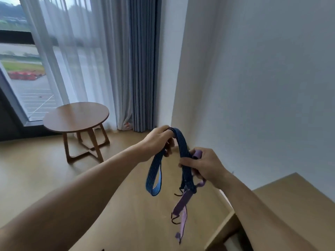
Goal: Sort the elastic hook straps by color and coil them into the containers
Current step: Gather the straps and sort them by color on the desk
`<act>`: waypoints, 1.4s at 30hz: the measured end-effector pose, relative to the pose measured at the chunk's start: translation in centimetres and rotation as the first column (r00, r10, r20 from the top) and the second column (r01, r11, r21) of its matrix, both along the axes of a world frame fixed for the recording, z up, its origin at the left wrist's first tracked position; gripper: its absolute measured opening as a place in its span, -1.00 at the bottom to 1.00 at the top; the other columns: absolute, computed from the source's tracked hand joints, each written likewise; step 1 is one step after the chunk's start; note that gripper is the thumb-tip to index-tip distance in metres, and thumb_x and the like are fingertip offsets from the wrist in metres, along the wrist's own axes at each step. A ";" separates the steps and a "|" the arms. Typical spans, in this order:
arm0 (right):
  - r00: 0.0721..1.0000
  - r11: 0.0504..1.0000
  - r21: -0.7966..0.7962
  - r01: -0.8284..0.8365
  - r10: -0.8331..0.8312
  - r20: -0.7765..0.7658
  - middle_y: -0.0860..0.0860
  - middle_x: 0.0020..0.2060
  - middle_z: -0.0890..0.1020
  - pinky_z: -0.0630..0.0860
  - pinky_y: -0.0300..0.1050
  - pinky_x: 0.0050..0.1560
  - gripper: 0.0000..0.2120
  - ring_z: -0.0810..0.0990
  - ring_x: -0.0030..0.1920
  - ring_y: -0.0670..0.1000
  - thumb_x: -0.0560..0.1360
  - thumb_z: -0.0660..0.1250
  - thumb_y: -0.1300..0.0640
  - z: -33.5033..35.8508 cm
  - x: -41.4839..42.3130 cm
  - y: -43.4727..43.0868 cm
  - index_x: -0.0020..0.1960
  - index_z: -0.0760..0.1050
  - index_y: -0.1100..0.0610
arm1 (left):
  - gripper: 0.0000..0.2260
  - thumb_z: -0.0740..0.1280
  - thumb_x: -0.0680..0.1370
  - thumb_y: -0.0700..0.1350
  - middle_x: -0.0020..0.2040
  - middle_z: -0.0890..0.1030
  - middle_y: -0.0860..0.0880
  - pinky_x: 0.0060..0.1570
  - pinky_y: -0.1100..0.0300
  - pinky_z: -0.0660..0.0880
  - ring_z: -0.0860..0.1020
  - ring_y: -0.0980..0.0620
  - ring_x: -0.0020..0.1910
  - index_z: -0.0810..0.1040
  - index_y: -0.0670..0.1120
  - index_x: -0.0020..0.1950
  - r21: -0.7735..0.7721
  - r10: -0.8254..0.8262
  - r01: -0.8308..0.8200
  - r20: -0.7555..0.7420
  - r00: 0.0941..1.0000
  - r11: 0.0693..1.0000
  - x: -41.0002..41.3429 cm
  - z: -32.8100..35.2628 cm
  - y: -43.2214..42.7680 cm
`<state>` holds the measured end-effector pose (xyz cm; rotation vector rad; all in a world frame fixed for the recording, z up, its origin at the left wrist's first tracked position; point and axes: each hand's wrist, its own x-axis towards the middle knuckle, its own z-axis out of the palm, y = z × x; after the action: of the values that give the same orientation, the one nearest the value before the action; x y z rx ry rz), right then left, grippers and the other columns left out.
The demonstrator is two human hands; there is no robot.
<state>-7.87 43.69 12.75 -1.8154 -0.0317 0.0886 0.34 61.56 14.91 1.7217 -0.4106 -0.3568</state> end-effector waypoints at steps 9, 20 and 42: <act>0.996 0.993 0.090 0.081 -0.084 0.039 0.08 -0.54 0.43 0.28 -0.27 -0.59 -0.93 0.33 -0.61 -0.02 0.46 0.49 0.17 3.2 -1.5 -6.5 -0.15 0.66 0.17 | -0.66 0.23 0.45 -0.23 -0.05 0.51 -0.25 0.03 -0.09 0.41 0.47 -0.18 -0.06 0.48 -0.36 0.17 -0.248 -0.307 0.252 -0.212 0.928 0.935 -6.1 -2.8 -9.2; 0.967 0.912 0.338 0.233 -0.255 0.022 0.08 -0.39 0.57 0.41 -0.16 -0.51 -0.75 0.50 -0.45 0.02 0.50 0.45 0.08 3.8 -5.5 -14.9 -0.18 0.46 0.22 | -0.93 0.29 0.43 -0.19 -0.30 0.49 -0.16 -0.24 0.01 0.48 0.44 -0.14 -0.30 0.48 -0.19 -0.18 -0.363 -0.050 -0.061 -0.288 0.956 0.930 -4.5 -3.4 -12.9; 0.695 0.723 0.080 0.686 -0.684 0.221 0.04 -0.27 0.73 0.57 -0.17 -0.22 -0.49 0.72 -0.23 0.00 0.45 0.31 -0.31 6.8 -5.9 -11.1 -0.11 0.52 0.18 | -0.60 0.54 0.34 0.09 -0.02 0.65 -0.15 0.01 -0.05 0.56 0.61 -0.01 -0.10 0.59 -0.19 -0.04 -0.055 -0.428 0.430 0.054 0.902 0.901 -2.4 -5.5 -16.3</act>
<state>-13.82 32.63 19.50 -1.7276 0.4867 -0.6705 -2.07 45.25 9.39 1.5672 -0.8294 -0.6204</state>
